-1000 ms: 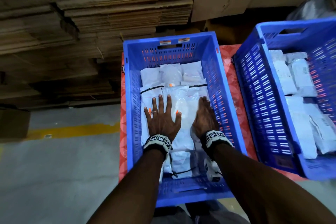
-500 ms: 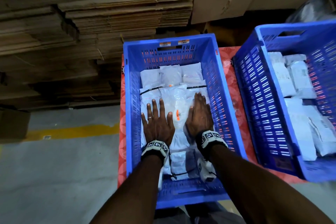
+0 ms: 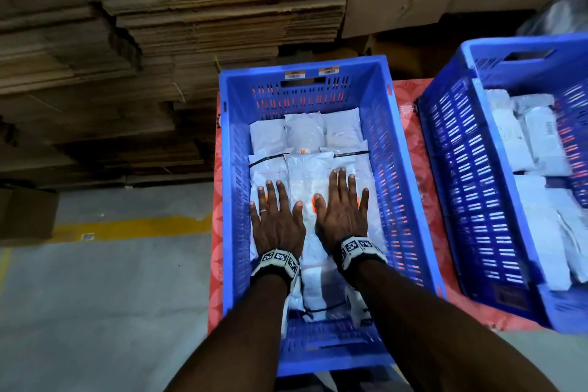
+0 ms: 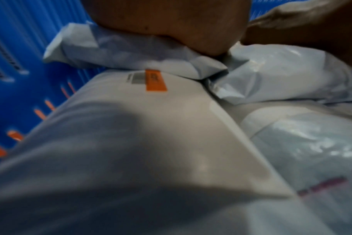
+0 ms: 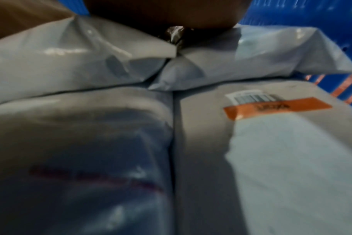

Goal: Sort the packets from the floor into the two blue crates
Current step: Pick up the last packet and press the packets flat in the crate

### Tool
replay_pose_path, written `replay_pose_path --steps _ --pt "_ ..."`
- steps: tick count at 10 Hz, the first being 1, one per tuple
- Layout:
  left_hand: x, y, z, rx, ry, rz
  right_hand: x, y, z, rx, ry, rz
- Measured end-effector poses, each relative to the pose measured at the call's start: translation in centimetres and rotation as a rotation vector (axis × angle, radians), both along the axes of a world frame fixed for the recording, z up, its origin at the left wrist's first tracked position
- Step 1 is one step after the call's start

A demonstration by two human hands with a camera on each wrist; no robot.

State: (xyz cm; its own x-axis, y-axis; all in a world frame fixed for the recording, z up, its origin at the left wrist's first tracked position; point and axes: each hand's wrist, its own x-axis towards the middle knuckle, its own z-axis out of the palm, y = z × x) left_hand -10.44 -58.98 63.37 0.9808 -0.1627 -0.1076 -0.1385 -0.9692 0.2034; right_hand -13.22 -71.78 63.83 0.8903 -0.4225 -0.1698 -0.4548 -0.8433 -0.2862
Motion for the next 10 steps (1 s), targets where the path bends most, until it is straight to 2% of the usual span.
replay_pose_path --steps 1,3,7,9,10 --pt "0.0 0.0 0.4 -0.011 0.004 0.015 -0.1 -0.1 0.6 0.02 -0.018 -0.008" --pt "-0.2 -0.9 2.2 -0.076 -0.033 -0.002 -0.7 -1.8 1.0 0.05 -0.055 -0.137" --pt "-0.7 -1.3 0.2 -0.045 -0.045 0.007 -0.8 -1.8 -0.6 -0.001 -0.015 -0.103" --pt "-0.3 -1.1 1.9 -0.061 0.003 0.004 -0.6 -2.2 1.0 0.109 0.015 -0.101" --pt "-0.2 -1.1 3.5 -0.071 -0.029 0.038 -0.6 -2.8 1.9 0.165 -0.013 -0.096"
